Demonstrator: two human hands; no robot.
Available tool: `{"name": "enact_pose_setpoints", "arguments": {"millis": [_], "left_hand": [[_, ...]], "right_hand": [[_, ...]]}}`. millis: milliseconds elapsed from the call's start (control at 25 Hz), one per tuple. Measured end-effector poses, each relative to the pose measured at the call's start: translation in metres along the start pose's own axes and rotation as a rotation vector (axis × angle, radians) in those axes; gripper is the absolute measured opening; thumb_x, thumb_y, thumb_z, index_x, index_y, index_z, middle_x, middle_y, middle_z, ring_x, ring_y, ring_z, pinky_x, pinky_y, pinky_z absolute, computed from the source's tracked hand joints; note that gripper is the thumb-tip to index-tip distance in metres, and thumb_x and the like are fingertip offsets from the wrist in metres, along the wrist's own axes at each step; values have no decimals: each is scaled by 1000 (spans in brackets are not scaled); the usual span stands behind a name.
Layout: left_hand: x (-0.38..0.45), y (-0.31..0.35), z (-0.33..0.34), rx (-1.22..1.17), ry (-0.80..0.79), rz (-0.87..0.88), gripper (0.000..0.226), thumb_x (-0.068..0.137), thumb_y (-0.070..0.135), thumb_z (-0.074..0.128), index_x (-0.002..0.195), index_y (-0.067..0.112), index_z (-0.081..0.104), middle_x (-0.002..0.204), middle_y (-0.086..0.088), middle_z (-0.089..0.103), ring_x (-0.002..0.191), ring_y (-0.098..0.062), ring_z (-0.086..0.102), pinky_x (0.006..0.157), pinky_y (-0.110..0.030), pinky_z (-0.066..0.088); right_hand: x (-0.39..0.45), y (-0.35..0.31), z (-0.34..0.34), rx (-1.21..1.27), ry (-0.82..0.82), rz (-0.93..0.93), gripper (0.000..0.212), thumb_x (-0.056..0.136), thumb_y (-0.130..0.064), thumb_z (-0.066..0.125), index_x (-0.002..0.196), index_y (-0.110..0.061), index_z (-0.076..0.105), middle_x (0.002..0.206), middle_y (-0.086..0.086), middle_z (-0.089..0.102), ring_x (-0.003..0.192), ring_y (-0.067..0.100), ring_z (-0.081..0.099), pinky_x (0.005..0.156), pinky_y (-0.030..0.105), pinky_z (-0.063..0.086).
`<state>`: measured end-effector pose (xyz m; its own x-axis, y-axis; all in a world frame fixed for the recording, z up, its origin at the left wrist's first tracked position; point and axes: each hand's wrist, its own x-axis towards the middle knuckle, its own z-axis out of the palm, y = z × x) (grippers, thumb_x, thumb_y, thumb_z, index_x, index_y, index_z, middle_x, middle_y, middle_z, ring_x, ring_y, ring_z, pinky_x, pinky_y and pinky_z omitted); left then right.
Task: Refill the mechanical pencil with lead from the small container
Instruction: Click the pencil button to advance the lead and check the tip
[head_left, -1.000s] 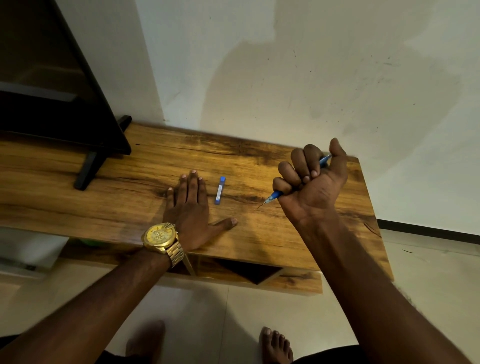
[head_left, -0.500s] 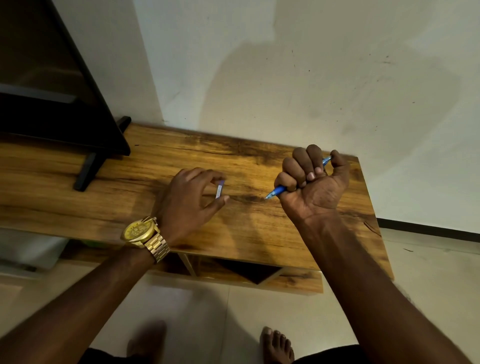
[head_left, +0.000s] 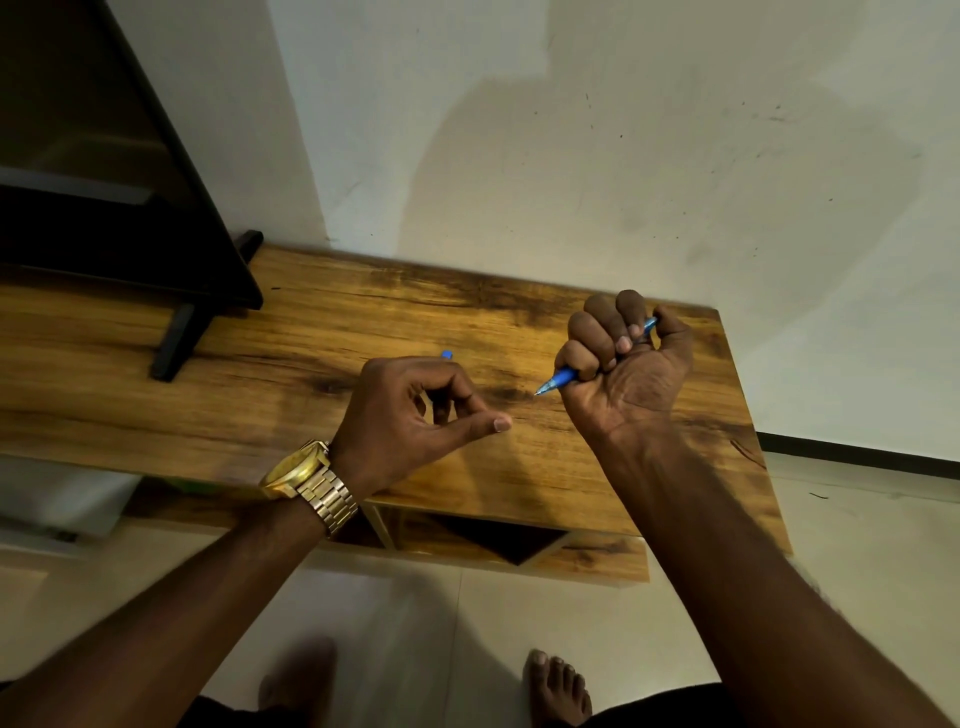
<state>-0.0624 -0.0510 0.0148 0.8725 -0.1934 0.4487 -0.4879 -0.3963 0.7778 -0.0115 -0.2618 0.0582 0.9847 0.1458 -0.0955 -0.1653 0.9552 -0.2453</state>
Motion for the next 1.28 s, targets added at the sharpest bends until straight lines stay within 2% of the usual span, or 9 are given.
{"name": "enact_pose_setpoints", "arguments": {"millis": [240, 400, 560, 760, 880, 1040, 1120, 1200, 1280], "left_hand": [[1, 2, 2, 57, 15, 14, 25, 84, 41, 91, 77, 22, 78, 75, 19, 75, 62, -8, 67, 59, -7, 40], [2, 2, 3, 69, 20, 18, 25, 83, 39, 93, 76, 21, 78, 75, 22, 73, 62, -5, 65, 58, -6, 39], [2, 1, 5, 74, 26, 24, 25, 82, 39, 94, 75, 21, 79, 74, 19, 74, 61, -6, 64, 58, -5, 38], [3, 3, 5, 90, 32, 27, 27, 82, 45, 91, 76, 22, 79, 73, 23, 72, 62, -2, 65, 58, -4, 39], [2, 1, 6, 110, 33, 11, 26, 77, 48, 95, 81, 26, 80, 77, 21, 74, 64, -3, 67, 58, -5, 40], [1, -1, 7, 142, 57, 11, 27, 80, 53, 91, 92, 30, 81, 86, 19, 77, 61, -9, 68, 60, -5, 39], [1, -4, 7, 128, 82, 11, 19, 85, 46, 90, 95, 32, 83, 89, 20, 79, 62, -10, 69, 61, -4, 40], [2, -8, 5, 111, 121, -11, 14, 87, 39, 90, 97, 33, 83, 92, 21, 80, 64, -10, 70, 61, -5, 42], [2, -11, 3, 119, 139, -33, 13, 88, 39, 90, 97, 34, 83, 92, 22, 80, 65, -10, 71, 61, -6, 43]], "right_hand": [[-2, 5, 2, -22, 7, 28, 37, 91, -34, 43, 59, -15, 40, 60, -7, 19, 48, 8, 15, 41, 21, 11], [-1, 6, 1, -27, 15, 71, 55, 107, -39, 27, 59, -16, 41, 59, -7, 19, 47, 8, 15, 41, 22, 11], [-2, 10, 0, -55, -11, 96, 60, 108, -42, 22, 58, -16, 42, 59, -7, 19, 46, 8, 15, 42, 21, 11], [-4, 14, 0, -122, -25, 106, 58, 107, -43, 23, 59, -17, 42, 59, -6, 18, 47, 9, 14, 42, 20, 13], [-1, 15, 1, -247, 27, 120, 52, 109, -45, 32, 66, -18, 39, 56, -6, 22, 46, 7, 16, 40, 20, 14], [4, 26, 0, -473, 118, 137, 49, 114, -49, 43, 82, -13, 55, 62, -3, 42, 45, 6, 38, 41, 19, 32], [5, 27, -1, -607, 115, 156, 38, 115, -34, 47, 102, -5, 68, 76, 3, 54, 60, 11, 54, 53, 24, 48], [4, 25, -4, -757, 72, 191, 30, 114, -19, 52, 122, -1, 73, 89, 5, 62, 78, 14, 62, 67, 29, 58], [5, 24, -9, -835, 25, 206, 28, 111, -14, 56, 127, -1, 75, 91, 4, 64, 83, 15, 63, 73, 29, 61]]}}
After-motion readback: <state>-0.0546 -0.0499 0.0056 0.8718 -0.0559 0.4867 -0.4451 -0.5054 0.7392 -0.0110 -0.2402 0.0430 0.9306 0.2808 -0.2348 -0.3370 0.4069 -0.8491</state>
